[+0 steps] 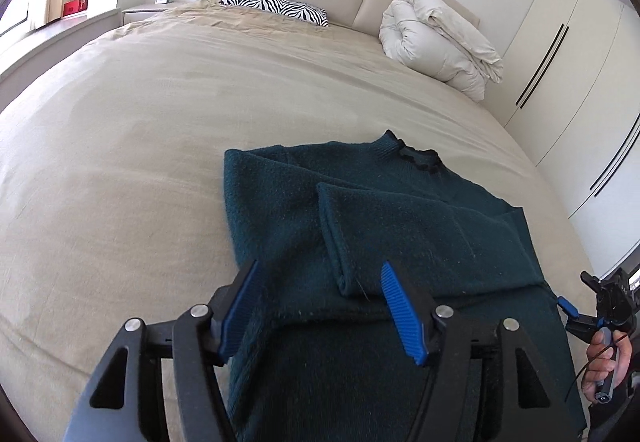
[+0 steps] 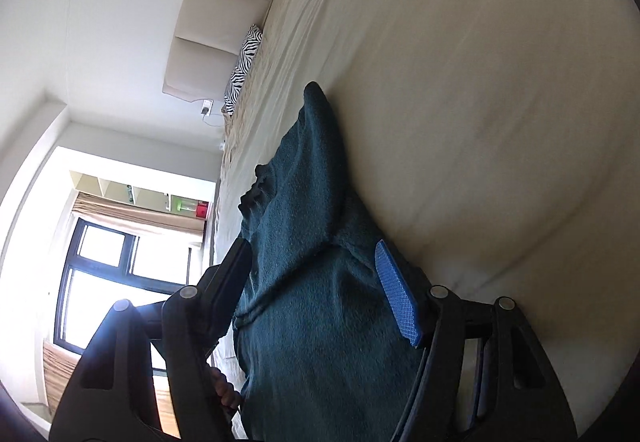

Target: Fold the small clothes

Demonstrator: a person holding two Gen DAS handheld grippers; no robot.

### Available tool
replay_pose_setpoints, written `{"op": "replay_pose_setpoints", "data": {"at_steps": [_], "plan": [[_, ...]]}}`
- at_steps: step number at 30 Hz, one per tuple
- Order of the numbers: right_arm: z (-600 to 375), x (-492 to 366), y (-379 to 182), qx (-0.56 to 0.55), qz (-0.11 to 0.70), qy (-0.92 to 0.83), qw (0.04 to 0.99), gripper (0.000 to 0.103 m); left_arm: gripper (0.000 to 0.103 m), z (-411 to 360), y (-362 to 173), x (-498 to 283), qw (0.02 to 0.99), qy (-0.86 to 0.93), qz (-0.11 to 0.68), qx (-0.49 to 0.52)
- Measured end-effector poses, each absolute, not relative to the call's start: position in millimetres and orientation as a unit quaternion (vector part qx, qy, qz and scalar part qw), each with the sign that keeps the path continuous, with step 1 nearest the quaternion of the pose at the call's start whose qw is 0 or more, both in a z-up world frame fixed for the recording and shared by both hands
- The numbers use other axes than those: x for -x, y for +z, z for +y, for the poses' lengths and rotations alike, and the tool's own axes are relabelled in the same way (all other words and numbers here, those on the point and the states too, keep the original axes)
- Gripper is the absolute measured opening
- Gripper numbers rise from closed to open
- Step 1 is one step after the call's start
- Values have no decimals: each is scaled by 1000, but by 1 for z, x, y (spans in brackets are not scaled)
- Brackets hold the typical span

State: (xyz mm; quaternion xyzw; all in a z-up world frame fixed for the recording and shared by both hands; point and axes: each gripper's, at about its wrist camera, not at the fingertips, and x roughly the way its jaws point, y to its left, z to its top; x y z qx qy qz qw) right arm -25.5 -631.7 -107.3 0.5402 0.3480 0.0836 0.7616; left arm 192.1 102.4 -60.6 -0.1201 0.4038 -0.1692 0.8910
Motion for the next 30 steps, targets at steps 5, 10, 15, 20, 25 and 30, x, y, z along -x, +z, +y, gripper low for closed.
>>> {"op": "replay_pose_setpoints", "data": {"at_steps": [5, 10, 15, 20, 25, 30], "plan": [[-637, 118, -92, -535, 326, 54, 777, 65, 84, 150, -46, -108, 893, -153, 391, 161], [-618, 171, -84, -516, 328, 39, 790, 65, 85, 181, -59, -43, 875, -132, 424, 192], [-599, 192, -75, -452, 365, 18, 814, 65, 85, 183, -82, -1, 849, -136, 472, 194], [-590, 211, -72, -404, 397, -3, 824, 65, 84, 178, -91, 27, 834, -158, 493, 191], [-586, 235, -73, -384, 417, -7, 824, 65, 73, 165, -94, 46, 822, -182, 518, 149], [-581, 256, -76, -368, 437, -3, 821, 65, 71, 161, -97, 57, 810, -184, 542, 130]]}}
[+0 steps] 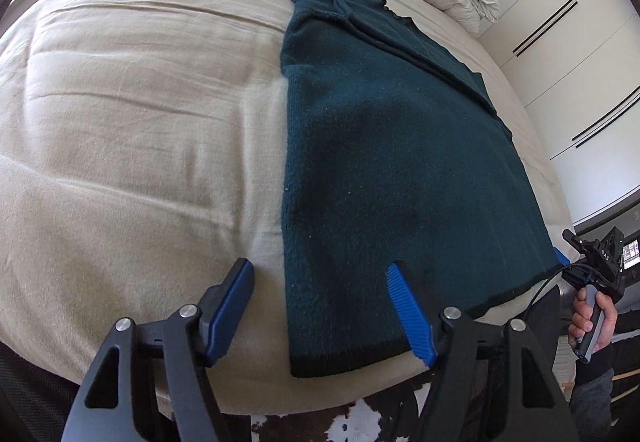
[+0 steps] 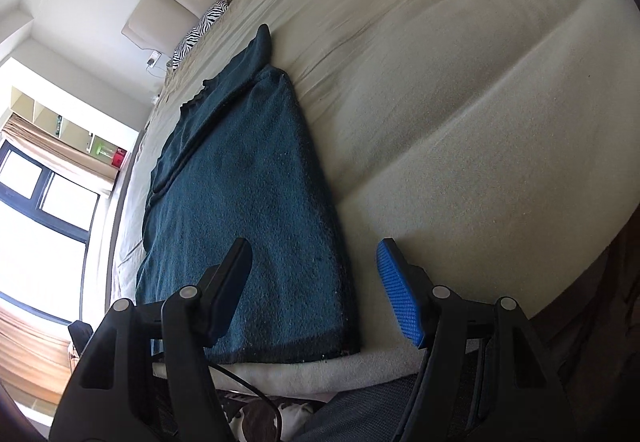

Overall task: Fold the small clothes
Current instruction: 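Grasp the sweater hem with the left tool while the right tool grasps it too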

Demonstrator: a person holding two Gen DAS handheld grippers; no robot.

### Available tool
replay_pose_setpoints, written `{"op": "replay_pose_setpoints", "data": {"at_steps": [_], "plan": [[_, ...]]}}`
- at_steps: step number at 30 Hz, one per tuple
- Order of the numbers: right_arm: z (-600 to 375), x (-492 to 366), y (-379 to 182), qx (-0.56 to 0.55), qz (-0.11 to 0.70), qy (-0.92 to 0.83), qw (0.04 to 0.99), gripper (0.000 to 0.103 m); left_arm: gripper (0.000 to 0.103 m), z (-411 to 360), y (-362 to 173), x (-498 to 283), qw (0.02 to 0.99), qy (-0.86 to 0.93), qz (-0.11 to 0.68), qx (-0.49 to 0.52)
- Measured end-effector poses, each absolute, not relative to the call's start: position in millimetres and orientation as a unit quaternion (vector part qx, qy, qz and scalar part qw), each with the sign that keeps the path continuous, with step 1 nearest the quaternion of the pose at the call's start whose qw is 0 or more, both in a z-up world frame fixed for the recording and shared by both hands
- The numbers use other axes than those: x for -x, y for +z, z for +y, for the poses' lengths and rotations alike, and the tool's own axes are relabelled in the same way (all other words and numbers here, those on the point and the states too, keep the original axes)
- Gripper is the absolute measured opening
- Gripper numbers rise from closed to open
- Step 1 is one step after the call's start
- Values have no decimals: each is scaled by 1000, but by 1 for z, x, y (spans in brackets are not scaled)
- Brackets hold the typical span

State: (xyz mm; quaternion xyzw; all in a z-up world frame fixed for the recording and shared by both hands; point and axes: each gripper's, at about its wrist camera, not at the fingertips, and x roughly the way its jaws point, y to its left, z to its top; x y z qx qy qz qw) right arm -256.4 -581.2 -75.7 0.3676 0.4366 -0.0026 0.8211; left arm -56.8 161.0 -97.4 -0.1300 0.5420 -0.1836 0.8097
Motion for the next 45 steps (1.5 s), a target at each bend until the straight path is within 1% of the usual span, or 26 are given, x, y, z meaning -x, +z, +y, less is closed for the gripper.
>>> {"op": "replay_pose_setpoints", "data": {"at_steps": [2, 3, 6, 8, 11, 13, 15, 17, 18, 19, 20, 22, 24, 27, 28, 30, 31, 34, 39, 45], "plan": [[-582, 263, -76, -373, 438, 1, 818, 64, 71, 160, -97, 60, 805, -186, 549, 127], [-582, 266, -76, -374, 440, 2, 816, 64, 69, 160, -97, 61, 802, -187, 553, 126], [-579, 273, -72, -362, 450, 6, 816, 64, 59, 159, -97, 65, 795, -187, 564, 120], [-576, 278, -69, -352, 458, 9, 816, 64, 55, 160, -99, 65, 791, -192, 568, 123], [-574, 283, -67, -343, 465, 9, 816, 63, 47, 161, -100, 64, 787, -194, 572, 125], [-574, 284, -67, -342, 468, 8, 815, 61, 38, 161, -101, 63, 783, -198, 576, 129], [-575, 286, -65, -344, 469, 9, 813, 61, 36, 162, -101, 61, 779, -202, 578, 134], [-575, 286, -65, -345, 471, 12, 812, 61, 31, 161, -102, 61, 778, -203, 580, 135], [-575, 286, -65, -347, 472, 14, 810, 60, 27, 161, -103, 60, 776, -204, 580, 138], [-575, 286, -66, -349, 474, 16, 808, 56, 23, 161, -103, 60, 775, -204, 581, 140], [-575, 285, -66, -348, 478, 17, 806, 54, 22, 162, -104, 60, 774, -205, 582, 143], [-575, 284, -67, -345, 481, 15, 806, 50, 16, 165, -105, 60, 772, -207, 581, 153], [-578, 283, -69, -357, 479, 17, 802, 48, 12, 168, -106, 60, 768, -210, 581, 167], [-586, 283, -76, -382, 473, 18, 794, 40, 10, 172, -107, 61, 767, -213, 580, 175], [-589, 283, -79, -389, 472, 19, 791, 33, 10, 171, -106, 61, 767, -214, 579, 175], [-591, 282, -84, -394, 473, 18, 788, 29, 9, 170, -105, 62, 768, -216, 578, 174], [-591, 281, -84, -391, 475, 18, 788, 22, 9, 170, -105, 62, 768, -216, 577, 174], [-587, 279, -85, -374, 485, 16, 790, 8, 8, 170, -103, 64, 770, -218, 573, 178], [-574, 279, -72, -340, 481, 20, 808, 7, 8, 175, -99, 67, 772, -219, 562, 199], [-562, 272, -49, -327, 464, 32, 823, 7, 8, 184, -84, 68, 769, -237, 542, 243]]}}
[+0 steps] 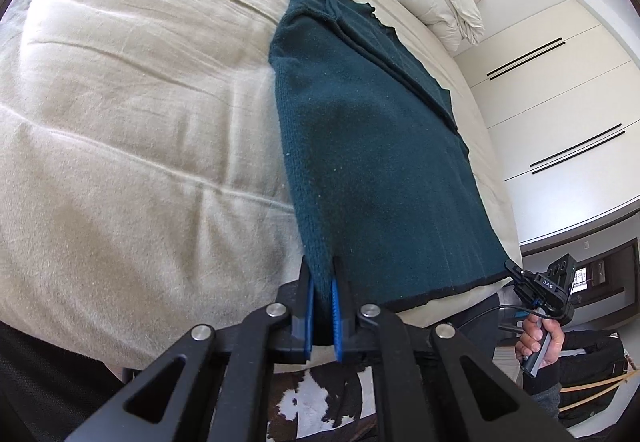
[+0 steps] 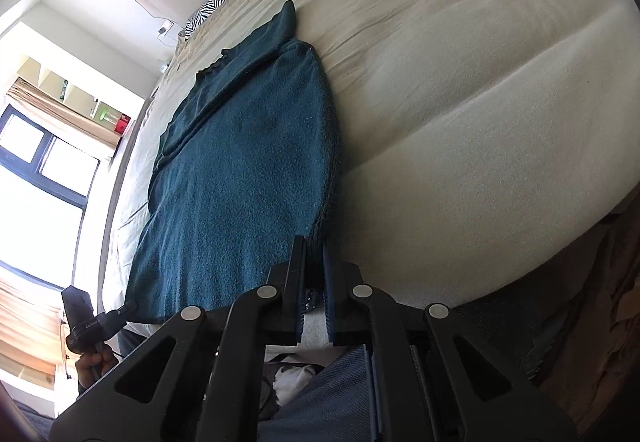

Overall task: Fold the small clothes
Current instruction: 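Grasp the sweater hem with the left tool while the right tool grasps it too, then lift the hem with both tools and fold it up toward the collar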

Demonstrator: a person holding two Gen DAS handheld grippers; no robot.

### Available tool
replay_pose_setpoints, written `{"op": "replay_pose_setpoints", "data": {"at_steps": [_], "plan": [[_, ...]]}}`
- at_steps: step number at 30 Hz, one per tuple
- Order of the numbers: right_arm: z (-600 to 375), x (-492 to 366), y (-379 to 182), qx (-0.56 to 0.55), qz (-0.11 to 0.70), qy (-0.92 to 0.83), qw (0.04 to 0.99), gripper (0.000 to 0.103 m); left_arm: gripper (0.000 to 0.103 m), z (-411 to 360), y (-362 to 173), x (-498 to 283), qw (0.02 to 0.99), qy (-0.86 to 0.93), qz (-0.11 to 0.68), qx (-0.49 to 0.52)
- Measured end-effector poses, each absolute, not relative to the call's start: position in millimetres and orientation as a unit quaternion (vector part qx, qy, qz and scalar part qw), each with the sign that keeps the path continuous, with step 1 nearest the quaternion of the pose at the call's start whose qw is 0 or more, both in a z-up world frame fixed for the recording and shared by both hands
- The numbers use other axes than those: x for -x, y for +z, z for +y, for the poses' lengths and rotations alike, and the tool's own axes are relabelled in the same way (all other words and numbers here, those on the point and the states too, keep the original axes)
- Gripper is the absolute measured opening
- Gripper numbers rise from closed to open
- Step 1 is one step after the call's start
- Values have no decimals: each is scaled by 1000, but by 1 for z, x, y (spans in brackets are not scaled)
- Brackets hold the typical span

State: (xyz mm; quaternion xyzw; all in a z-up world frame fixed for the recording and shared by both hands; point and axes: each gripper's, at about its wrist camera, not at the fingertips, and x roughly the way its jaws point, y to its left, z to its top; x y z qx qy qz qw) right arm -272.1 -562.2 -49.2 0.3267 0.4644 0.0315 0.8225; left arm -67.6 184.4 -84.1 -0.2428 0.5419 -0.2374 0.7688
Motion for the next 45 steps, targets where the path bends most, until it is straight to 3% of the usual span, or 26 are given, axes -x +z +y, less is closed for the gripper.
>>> {"op": "replay_pose_setpoints", "data": {"at_steps": [26, 33, 35, 45], "plan": [[-548, 160, 49, -342, 325, 66, 879, 7, 7, 197, 7, -25, 803, -283, 396, 344], [-551, 120, 54, -331, 320, 50, 886, 7, 5, 199, 19, -60, 808, -277, 375, 360], [-550, 108, 53, -324, 322, 46, 888, 7, 0, 199, 20, -70, 811, -274, 371, 361], [-542, 70, 40, -314, 334, 42, 888, 7, 1, 196, 10, -77, 835, -248, 379, 314]]}}
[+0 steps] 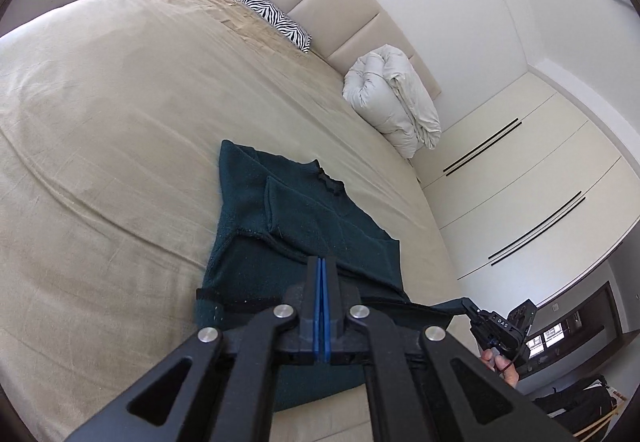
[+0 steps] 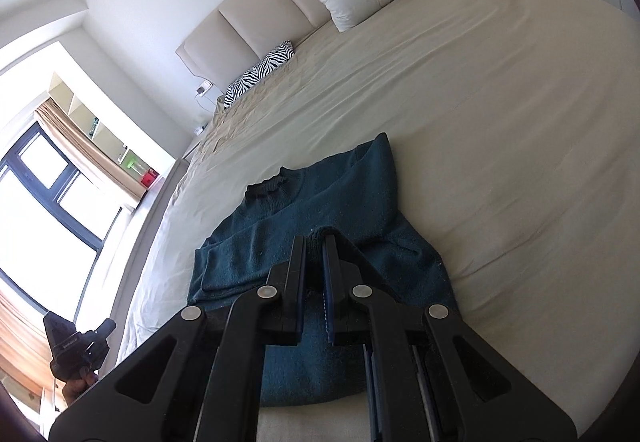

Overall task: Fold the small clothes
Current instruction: 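Lift the hem with both tools and fold it up toward the collar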

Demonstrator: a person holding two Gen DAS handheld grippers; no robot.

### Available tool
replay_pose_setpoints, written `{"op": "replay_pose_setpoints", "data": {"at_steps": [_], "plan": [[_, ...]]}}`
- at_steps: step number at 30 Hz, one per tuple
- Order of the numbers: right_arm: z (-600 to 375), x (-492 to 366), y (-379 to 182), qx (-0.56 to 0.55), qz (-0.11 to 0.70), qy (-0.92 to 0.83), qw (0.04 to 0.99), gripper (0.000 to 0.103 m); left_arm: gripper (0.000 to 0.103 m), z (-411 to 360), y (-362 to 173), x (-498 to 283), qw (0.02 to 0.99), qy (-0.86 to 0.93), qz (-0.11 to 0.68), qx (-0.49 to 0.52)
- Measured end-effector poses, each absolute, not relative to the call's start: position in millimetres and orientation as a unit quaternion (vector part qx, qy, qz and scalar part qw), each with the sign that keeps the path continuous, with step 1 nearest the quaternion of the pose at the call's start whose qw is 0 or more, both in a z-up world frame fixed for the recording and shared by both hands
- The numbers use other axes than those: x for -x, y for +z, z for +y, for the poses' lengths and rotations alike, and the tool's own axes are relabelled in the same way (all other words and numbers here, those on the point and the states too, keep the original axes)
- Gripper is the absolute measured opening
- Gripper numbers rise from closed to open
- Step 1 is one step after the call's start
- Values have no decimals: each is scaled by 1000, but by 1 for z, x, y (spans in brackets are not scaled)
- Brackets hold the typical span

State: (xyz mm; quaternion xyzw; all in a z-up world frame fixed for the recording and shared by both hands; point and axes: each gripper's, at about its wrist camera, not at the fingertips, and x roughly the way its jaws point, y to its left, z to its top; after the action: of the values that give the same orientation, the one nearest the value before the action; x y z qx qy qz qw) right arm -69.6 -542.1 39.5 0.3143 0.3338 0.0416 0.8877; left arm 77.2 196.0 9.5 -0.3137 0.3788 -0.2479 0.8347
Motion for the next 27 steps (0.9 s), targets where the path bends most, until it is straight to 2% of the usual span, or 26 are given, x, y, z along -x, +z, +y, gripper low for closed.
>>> {"op": "replay_pose_setpoints", "data": {"at_steps": [2, 3, 4, 5, 10, 13, 15, 20, 22, 25, 27], "plan": [[-539, 82, 37, -309, 334, 42, 889, 7, 27, 202, 0, -65, 840, -248, 377, 300], [-539, 90, 33, -309, 335, 42, 889, 7, 53, 205, -5, -60, 848, -236, 376, 288], [-538, 98, 31, -311, 335, 44, 888, 7, 68, 207, -10, -56, 859, -221, 375, 270], [-539, 106, 28, -314, 336, 44, 887, 7, 69, 206, -14, -53, 865, -218, 373, 254], [-543, 137, 12, -331, 339, 36, 880, 7, 68, 182, -44, -65, 866, -220, 410, 184], [-547, 148, 3, -338, 343, 29, 876, 7, 58, 163, -58, -74, 865, -206, 438, 133], [-548, 153, 1, -338, 346, 30, 875, 7, 56, 151, -67, -78, 864, -189, 457, 96], [-547, 154, -1, -333, 349, 30, 875, 7, 37, 148, -75, -79, 867, -177, 456, 94], [-546, 153, 0, -331, 350, 30, 876, 7, 18, 147, -73, -79, 872, -173, 450, 86], [-546, 151, 0, -329, 351, 30, 876, 7, 8, 143, -72, -80, 872, -175, 452, 68], [-546, 151, 0, -330, 351, 28, 876, 7, 8, 142, -70, -76, 876, -176, 446, 59]]}}
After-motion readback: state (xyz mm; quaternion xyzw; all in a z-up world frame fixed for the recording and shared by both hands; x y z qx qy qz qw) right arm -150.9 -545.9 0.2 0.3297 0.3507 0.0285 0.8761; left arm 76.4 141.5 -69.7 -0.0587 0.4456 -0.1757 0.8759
